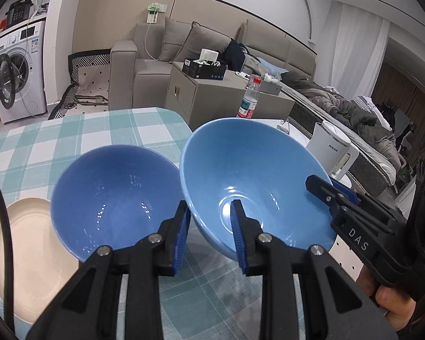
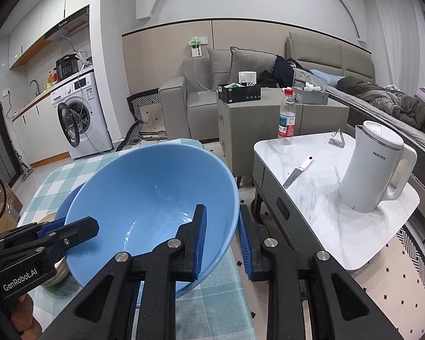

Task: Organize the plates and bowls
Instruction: 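Carry the light blue bowl over the dark blue bowl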

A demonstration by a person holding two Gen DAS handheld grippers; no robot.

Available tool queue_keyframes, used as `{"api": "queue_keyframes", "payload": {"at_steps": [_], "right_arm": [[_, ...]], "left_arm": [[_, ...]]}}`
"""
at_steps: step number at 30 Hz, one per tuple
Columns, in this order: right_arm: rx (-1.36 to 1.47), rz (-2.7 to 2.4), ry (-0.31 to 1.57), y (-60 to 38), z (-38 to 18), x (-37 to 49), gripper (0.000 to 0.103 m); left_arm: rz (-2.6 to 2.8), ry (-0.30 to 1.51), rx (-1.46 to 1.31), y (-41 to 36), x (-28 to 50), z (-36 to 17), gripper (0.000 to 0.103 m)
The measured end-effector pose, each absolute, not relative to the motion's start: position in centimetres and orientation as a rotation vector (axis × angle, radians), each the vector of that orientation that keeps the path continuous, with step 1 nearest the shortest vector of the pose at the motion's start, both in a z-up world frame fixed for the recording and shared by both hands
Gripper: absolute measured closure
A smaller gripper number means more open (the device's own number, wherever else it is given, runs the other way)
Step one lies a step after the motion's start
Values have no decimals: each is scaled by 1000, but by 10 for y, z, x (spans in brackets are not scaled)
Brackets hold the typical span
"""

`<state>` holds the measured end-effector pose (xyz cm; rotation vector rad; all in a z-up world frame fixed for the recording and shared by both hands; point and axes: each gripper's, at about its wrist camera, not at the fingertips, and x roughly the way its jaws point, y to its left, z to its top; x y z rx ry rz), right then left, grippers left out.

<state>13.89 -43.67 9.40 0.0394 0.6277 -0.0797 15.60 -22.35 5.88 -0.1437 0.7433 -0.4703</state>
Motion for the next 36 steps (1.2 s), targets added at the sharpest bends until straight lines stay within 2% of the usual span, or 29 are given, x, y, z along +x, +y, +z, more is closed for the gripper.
{"api": "queue_keyframes", "payload": {"at_steps": [36], "right_arm": [[27,-27,556,-355,123,149,79]], "left_arm": [[-357,614,-149,-155,150,90,76]]}}
